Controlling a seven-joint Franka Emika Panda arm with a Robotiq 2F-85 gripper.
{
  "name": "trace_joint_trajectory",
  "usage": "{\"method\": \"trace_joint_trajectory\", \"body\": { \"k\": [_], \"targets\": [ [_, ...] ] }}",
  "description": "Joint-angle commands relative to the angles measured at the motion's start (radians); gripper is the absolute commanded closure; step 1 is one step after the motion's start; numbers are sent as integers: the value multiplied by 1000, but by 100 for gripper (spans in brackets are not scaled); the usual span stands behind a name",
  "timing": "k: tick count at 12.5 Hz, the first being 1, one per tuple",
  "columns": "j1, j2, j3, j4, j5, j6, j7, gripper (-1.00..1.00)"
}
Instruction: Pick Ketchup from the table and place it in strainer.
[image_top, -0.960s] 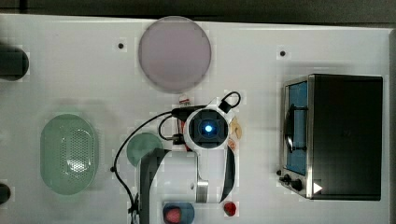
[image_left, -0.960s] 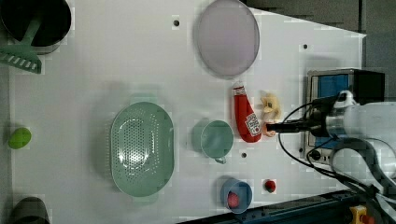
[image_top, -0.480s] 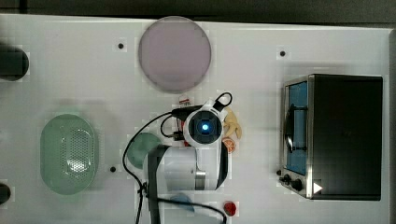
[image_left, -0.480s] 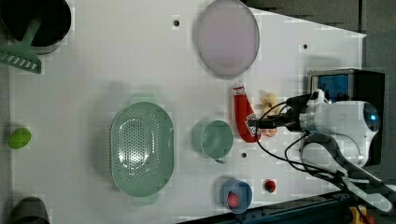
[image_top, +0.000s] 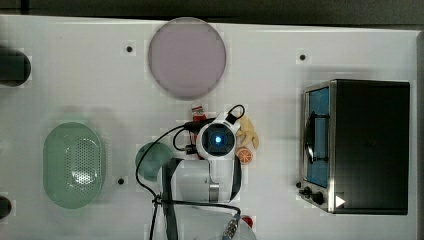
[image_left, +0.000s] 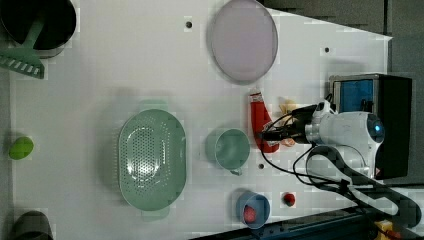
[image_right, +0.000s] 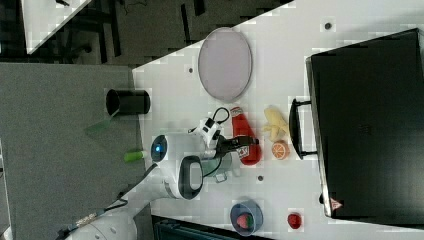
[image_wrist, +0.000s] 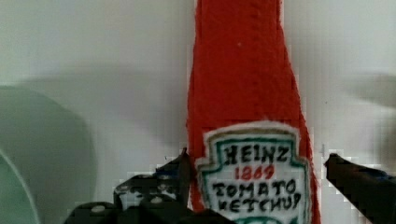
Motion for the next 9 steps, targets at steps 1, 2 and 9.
{"method": "trace_joint_trajectory", "body": {
  "k": [1, 2, 9],
  "targets": [
    [-8, 1, 0, 20, 3, 48, -39, -43],
    [-8, 0, 0, 22, 3, 48, -39, -21],
    [-7, -210, 11, 90, 3, -139, -35, -20]
  ]
}}
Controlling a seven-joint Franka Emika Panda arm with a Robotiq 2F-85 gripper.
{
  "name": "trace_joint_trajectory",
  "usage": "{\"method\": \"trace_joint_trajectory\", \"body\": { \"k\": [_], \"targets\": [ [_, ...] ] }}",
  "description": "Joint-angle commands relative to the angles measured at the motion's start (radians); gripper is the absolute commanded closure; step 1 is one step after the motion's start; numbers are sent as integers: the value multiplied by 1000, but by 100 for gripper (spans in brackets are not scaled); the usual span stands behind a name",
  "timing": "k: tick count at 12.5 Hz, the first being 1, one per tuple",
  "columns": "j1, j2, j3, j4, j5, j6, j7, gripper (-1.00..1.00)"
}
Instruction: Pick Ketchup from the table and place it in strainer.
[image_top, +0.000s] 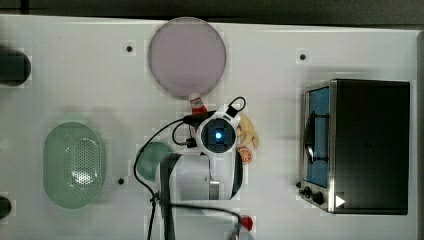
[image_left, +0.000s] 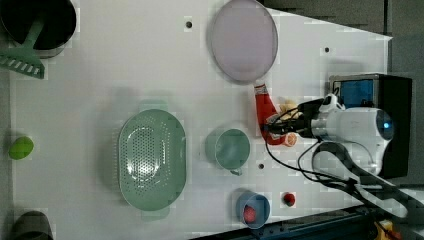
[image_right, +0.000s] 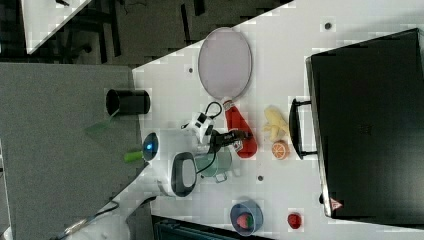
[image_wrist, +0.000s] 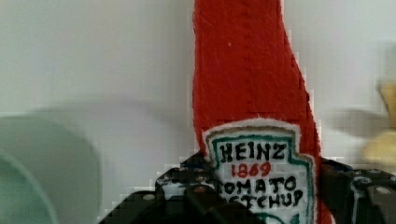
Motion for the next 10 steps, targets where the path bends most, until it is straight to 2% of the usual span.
{"method": "trace_joint_trajectory", "body": {
  "k": [1, 6, 10],
  "targets": [
    [-6, -196, 18, 89, 2, -176, -24, -20],
    [2, -350, 73, 295, 11, -662, 11, -20],
    [29, -356, 190, 389, 69, -773, 147, -20]
  ]
}}
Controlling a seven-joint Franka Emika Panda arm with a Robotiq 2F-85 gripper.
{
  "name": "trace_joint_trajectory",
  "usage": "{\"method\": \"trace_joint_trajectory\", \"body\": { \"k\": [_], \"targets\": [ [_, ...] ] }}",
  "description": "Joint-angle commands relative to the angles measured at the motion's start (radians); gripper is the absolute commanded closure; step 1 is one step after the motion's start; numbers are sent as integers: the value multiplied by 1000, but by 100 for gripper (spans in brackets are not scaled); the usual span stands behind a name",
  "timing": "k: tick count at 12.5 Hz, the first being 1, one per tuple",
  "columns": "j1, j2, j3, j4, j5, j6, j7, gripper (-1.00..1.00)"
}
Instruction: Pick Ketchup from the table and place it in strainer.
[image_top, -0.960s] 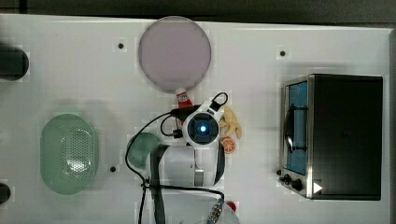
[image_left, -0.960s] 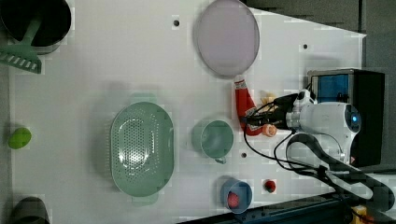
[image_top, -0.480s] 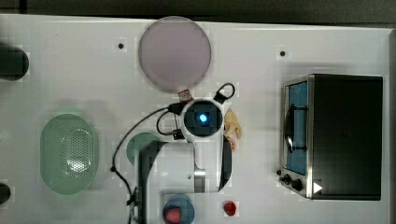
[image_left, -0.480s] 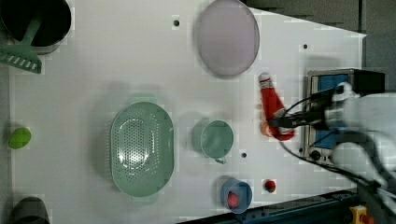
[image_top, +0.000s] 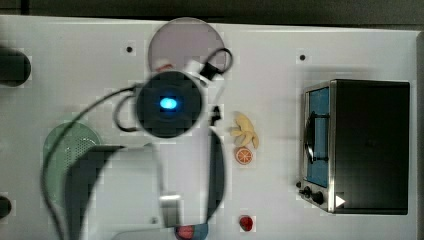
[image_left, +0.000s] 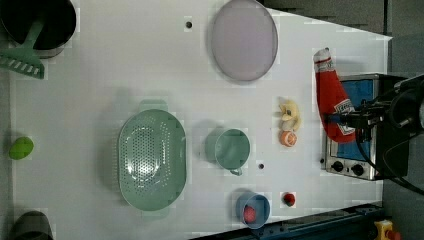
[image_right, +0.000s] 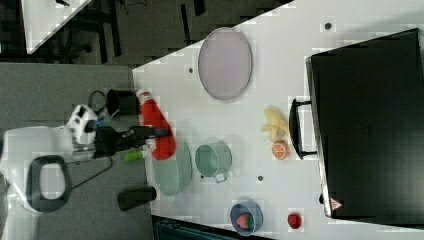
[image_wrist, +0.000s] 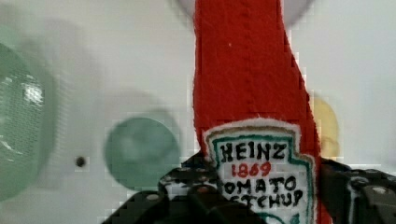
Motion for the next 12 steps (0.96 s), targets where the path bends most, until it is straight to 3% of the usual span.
{"method": "trace_joint_trajectory", "body": {
  "k": [1, 6, 12],
  "targets": [
    [46, 35, 103, -2, 13, -30, 178, -20],
    [83, 86, 325, -5, 18, 21, 597, -20],
    [111, 270, 517, -61, -6, 326, 954, -20]
  ]
}}
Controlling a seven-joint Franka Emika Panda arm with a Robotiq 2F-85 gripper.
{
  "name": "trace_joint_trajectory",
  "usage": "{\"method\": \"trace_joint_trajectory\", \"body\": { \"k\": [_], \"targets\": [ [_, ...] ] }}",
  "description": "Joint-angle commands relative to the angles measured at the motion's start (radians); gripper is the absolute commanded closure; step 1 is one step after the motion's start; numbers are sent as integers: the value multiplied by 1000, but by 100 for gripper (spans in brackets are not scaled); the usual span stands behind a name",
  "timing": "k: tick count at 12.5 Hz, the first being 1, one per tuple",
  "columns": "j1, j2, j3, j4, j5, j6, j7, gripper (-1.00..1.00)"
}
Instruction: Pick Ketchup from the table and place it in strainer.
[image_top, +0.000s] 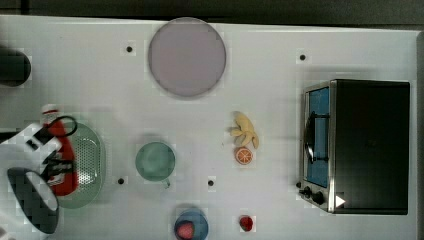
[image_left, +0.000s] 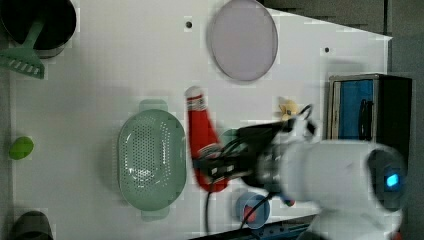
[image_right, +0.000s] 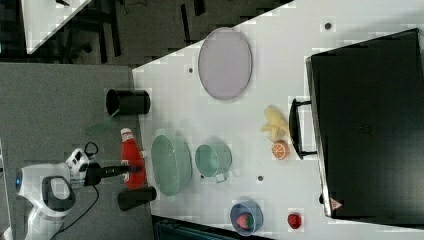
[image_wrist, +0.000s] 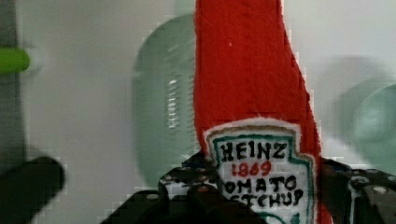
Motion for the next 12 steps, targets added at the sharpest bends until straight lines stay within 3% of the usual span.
{"method": "trace_joint_trajectory", "body": {
  "k": [1, 4, 5, 8, 12],
  "targets": [
    [9, 85, 31, -34, -52, 132, 211, -20],
    [17, 176, 27, -95, -140, 286, 241, -20],
    [18, 205, 25, -112, -151, 320, 244, -29],
    [18, 264, 19, -125, -154, 400, 247, -94],
    [-25, 177, 19, -106, -151, 409, 268, -100]
  ]
}}
